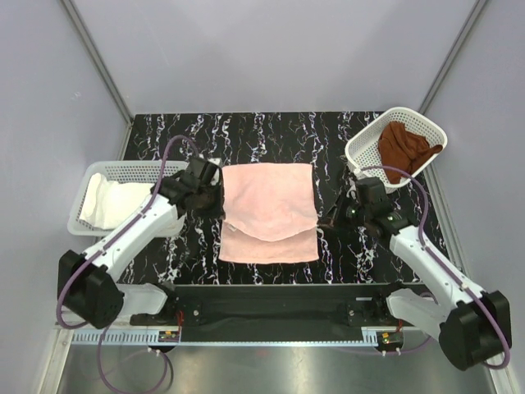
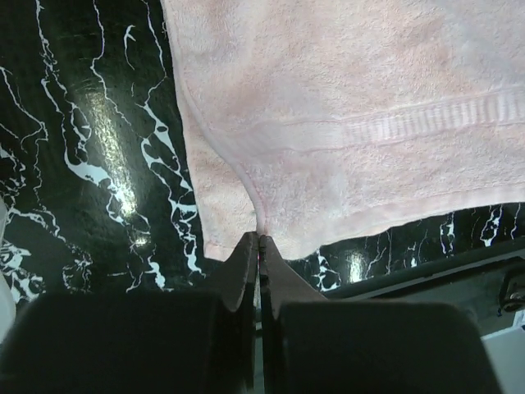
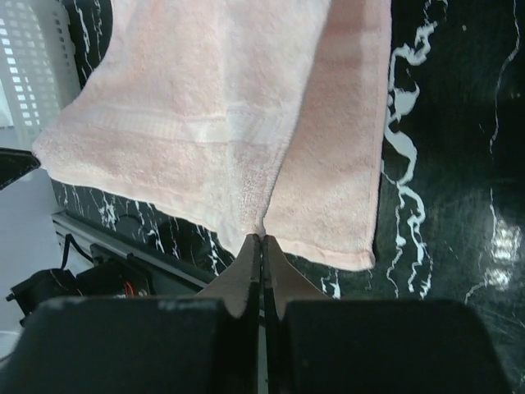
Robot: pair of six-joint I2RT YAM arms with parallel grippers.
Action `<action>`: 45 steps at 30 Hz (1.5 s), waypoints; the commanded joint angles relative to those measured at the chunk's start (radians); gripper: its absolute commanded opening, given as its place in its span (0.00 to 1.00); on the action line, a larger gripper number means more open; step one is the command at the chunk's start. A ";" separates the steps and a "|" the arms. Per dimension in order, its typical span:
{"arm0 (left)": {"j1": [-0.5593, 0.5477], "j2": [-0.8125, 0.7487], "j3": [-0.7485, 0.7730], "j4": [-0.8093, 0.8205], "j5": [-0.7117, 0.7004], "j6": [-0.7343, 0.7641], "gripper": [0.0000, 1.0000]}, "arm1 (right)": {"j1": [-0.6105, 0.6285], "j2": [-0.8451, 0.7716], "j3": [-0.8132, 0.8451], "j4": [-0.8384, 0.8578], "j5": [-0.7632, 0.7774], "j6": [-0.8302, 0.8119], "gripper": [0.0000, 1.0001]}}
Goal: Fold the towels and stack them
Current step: Fold the towel
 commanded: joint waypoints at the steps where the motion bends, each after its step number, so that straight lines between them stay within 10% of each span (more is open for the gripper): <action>1: -0.007 -0.049 -0.156 -0.011 0.037 -0.032 0.00 | 0.009 -0.090 -0.081 -0.082 -0.028 -0.010 0.00; 14: -0.029 0.018 -0.374 0.159 0.047 -0.068 0.00 | 0.009 -0.076 -0.303 0.066 -0.010 0.077 0.00; 26: -0.060 -0.143 -0.001 -0.126 0.072 -0.107 0.00 | 0.009 -0.197 0.025 -0.344 0.052 0.089 0.00; 36: -0.112 -0.206 -0.441 0.074 0.051 -0.232 0.00 | 0.009 -0.410 -0.262 -0.309 0.050 0.281 0.00; 45: -0.133 -0.097 -0.392 0.027 -0.139 -0.242 0.00 | 0.009 -0.338 -0.381 -0.158 0.022 0.301 0.00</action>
